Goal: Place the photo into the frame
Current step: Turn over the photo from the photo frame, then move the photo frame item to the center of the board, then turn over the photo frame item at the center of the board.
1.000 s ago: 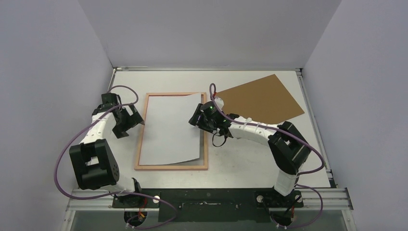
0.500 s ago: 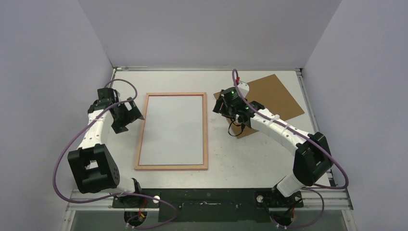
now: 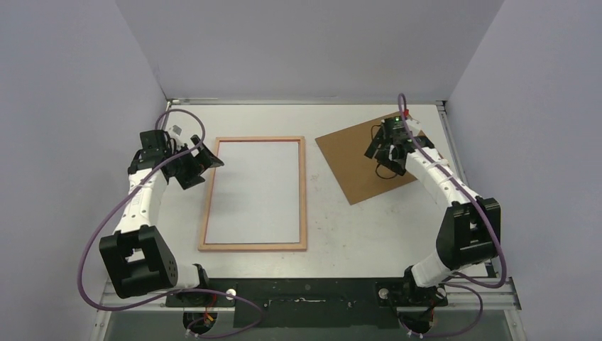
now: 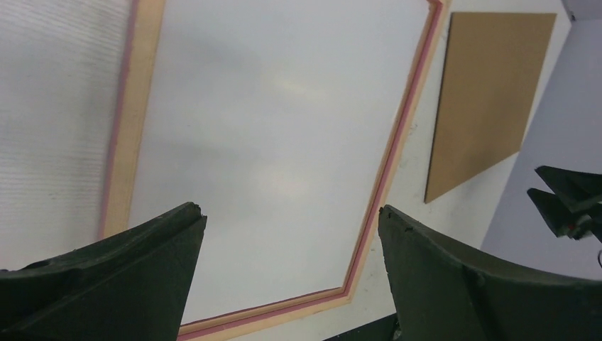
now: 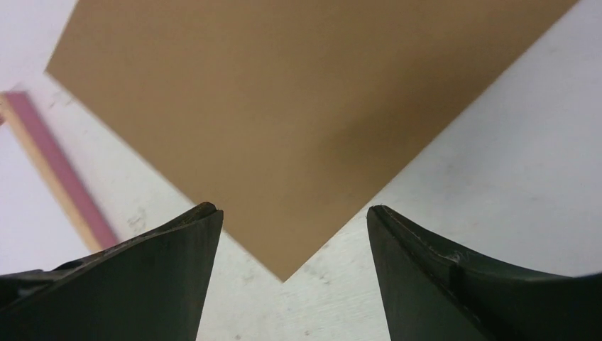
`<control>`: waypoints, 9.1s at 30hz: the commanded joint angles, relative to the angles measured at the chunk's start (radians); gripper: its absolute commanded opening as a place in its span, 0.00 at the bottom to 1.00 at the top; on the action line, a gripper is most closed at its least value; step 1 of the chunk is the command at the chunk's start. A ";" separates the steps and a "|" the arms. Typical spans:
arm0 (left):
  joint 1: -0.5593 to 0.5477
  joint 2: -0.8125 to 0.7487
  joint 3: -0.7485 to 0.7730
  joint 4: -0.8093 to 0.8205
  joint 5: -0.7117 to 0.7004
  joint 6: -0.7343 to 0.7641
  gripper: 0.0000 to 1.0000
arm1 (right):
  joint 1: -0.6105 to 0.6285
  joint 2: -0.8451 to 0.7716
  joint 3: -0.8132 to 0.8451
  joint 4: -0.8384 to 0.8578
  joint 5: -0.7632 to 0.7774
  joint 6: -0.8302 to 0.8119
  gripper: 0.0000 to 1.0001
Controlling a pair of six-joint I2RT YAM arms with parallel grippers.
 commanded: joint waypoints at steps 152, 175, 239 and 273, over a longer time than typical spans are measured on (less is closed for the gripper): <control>-0.616 0.577 0.445 0.034 -0.123 -0.139 0.72 | -0.335 0.151 -0.318 0.328 -0.394 -0.165 0.76; -0.689 0.694 0.520 -0.038 -0.265 -0.148 0.64 | -0.342 0.172 -0.340 0.322 -0.397 -0.191 0.75; -0.502 0.539 0.641 0.221 0.313 -0.593 0.00 | -0.077 -0.343 -0.341 0.460 -0.446 -0.458 0.83; -0.472 0.422 0.556 0.289 0.360 -0.704 0.00 | 0.357 -0.051 -0.372 0.924 0.074 -1.370 0.58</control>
